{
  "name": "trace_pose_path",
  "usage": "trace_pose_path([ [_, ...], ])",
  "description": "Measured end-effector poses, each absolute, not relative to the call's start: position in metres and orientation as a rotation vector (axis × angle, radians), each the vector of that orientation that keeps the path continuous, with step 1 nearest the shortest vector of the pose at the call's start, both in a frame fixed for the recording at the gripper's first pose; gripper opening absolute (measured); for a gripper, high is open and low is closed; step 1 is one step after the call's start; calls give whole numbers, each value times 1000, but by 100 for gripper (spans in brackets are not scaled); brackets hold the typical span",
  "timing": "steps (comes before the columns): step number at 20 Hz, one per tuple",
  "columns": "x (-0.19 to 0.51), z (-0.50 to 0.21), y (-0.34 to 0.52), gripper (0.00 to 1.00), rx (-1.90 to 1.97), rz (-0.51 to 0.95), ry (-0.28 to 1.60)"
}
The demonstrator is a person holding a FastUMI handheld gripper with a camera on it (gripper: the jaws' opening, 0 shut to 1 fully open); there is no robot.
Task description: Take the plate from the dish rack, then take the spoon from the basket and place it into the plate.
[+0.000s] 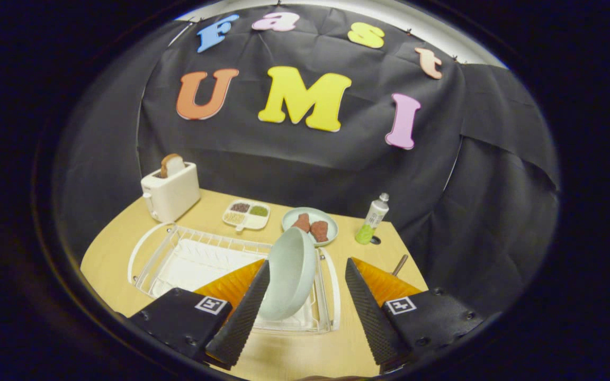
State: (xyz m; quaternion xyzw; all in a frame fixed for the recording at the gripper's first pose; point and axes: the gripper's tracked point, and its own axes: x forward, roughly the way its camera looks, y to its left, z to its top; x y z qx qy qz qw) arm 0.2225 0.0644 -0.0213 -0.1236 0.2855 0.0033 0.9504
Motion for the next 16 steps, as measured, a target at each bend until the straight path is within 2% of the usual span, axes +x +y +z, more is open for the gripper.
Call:
trace_pose_path([
  [7, 276, -41, 49, 88, -402, -139, 891],
  [8, 281, -42, 45, 83, -418, -168, 927],
  [12, 299, -57, 43, 73, -420, -167, 1080],
  [16, 306, -65, 46, 68, -369, -120, 1198],
])
